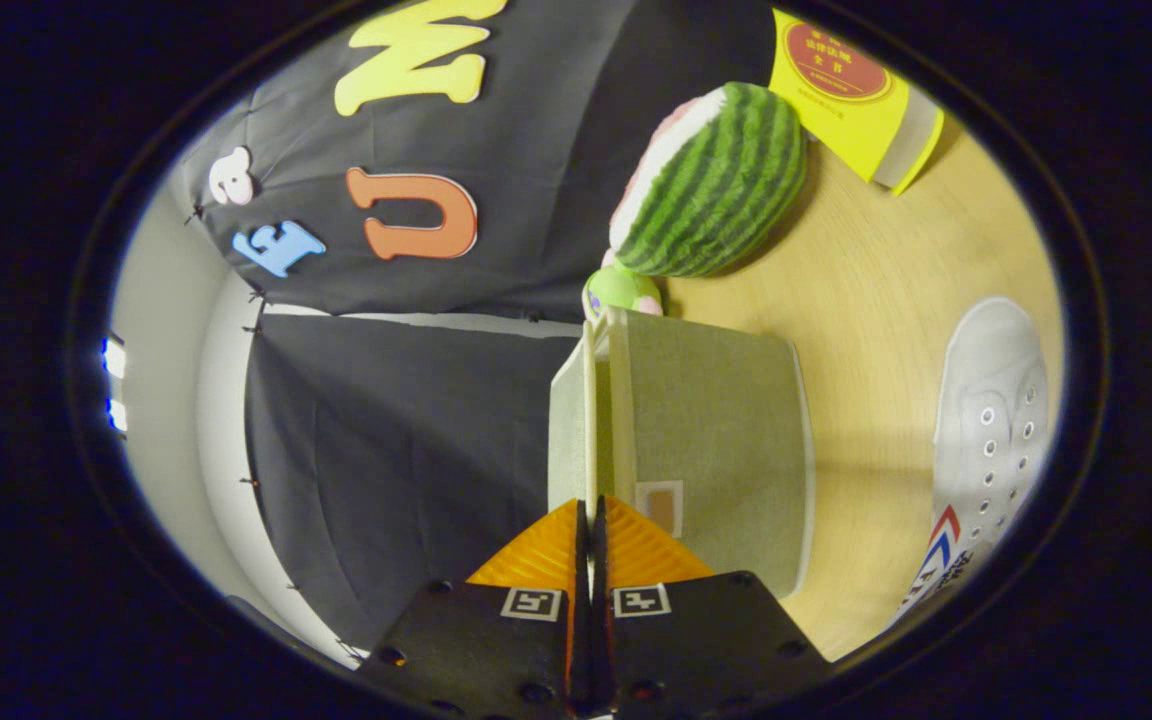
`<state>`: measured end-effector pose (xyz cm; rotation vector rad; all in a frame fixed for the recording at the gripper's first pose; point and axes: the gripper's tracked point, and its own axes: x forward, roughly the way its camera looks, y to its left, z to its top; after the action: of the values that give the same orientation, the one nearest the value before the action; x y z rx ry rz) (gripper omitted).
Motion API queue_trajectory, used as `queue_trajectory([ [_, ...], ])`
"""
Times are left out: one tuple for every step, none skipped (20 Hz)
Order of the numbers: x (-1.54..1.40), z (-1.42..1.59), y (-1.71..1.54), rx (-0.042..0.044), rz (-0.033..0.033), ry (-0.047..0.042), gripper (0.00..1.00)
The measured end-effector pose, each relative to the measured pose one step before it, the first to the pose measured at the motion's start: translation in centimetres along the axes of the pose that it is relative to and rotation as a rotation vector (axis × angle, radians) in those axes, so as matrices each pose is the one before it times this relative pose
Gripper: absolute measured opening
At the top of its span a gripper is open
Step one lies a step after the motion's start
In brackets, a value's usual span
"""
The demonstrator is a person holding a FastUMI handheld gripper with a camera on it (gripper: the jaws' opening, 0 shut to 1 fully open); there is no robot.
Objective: Open the storage box then place both shoes into the box .Put the left shoe in first, then the right shoe, with the right side of both shoes facing outward in a uniform manner.
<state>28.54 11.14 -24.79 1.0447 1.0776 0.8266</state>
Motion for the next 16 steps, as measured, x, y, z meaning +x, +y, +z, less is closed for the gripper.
queue_trajectory([
  [-0.227,-0.189,1.265,-0.01567,0.01389,-0.00330,0.05],
  [-0.113,-0.193,1.249,-0.01509,0.00755,-0.00352,0.05],
  [0.104,-0.171,1.079,-0.01532,-0.00120,-0.00422,0.05],
  [0.090,-0.296,1.193,-0.01901,-0.00102,-0.00134,0.05],
  [0.285,-0.290,1.147,-0.02953,-0.00390,0.00406,0.05],
  [0.162,-0.404,0.894,-0.03288,-0.00589,0.00515,0.05],
  [0.375,-0.033,1.128,-0.01905,-0.00553,-0.00480,0.05],
  [0.436,-0.104,0.892,-0.00877,-0.00836,-0.00434,0.05],
  [0.428,-0.153,0.851,-0.00117,-0.01082,-0.00193,0.05],
  [0.529,-0.110,0.881,-0.00713,-0.01066,-0.00697,0.05],
  [0.584,-0.006,0.782,-0.02945,-0.01349,-0.00817,0.05],
  [0.571,0.060,0.826,-0.03343,-0.01211,-0.01487,0.05],
  [0.466,-0.012,0.873,-0.02723,-0.00572,-0.01243,0.05],
  [0.342,-0.274,0.946,-0.01604,0.00378,-0.00300,0.05],
  [0.571,-0.205,0.884,-0.00727,0.00622,0.00273,0.06],
  [0.429,-0.232,0.745,0.00075,0.00292,-0.00094,0.06],
])
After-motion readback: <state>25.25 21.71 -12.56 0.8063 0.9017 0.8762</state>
